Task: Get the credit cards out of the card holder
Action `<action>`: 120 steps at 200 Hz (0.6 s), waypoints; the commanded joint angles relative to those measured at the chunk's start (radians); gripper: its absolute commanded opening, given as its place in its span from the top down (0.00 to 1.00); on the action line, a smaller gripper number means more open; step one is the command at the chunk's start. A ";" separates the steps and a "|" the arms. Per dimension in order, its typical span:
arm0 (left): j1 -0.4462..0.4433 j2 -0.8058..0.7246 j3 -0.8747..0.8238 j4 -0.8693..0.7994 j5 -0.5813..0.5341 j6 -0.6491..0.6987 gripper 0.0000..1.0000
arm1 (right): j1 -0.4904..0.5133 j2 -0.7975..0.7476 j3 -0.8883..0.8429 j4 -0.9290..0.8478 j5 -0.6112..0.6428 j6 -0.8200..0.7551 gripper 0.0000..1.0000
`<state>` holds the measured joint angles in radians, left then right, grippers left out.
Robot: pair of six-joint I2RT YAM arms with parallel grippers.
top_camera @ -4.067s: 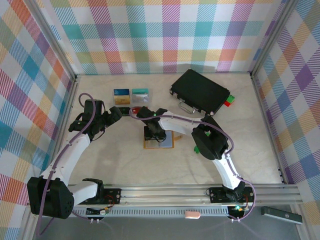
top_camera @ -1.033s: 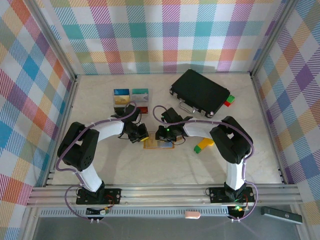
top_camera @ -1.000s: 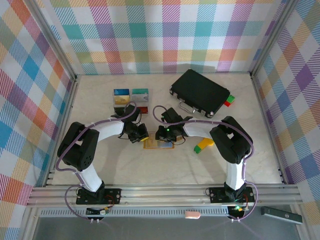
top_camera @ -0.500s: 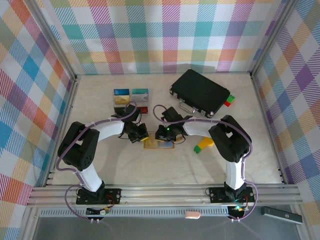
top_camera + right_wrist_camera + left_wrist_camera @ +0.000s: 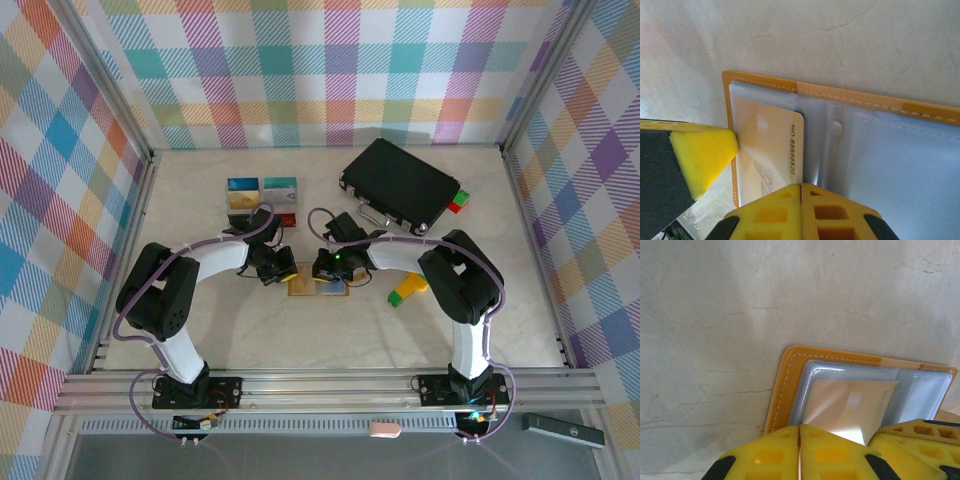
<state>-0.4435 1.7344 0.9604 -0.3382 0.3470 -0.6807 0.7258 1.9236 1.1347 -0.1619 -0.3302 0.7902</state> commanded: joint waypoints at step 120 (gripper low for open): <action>0.008 -0.035 0.083 -0.078 0.015 0.067 0.82 | -0.019 -0.080 -0.075 0.049 0.053 -0.001 0.96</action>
<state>-0.4362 1.7344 1.0222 -0.4103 0.3214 -0.6308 0.7124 1.8648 1.0622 -0.1345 -0.2626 0.7895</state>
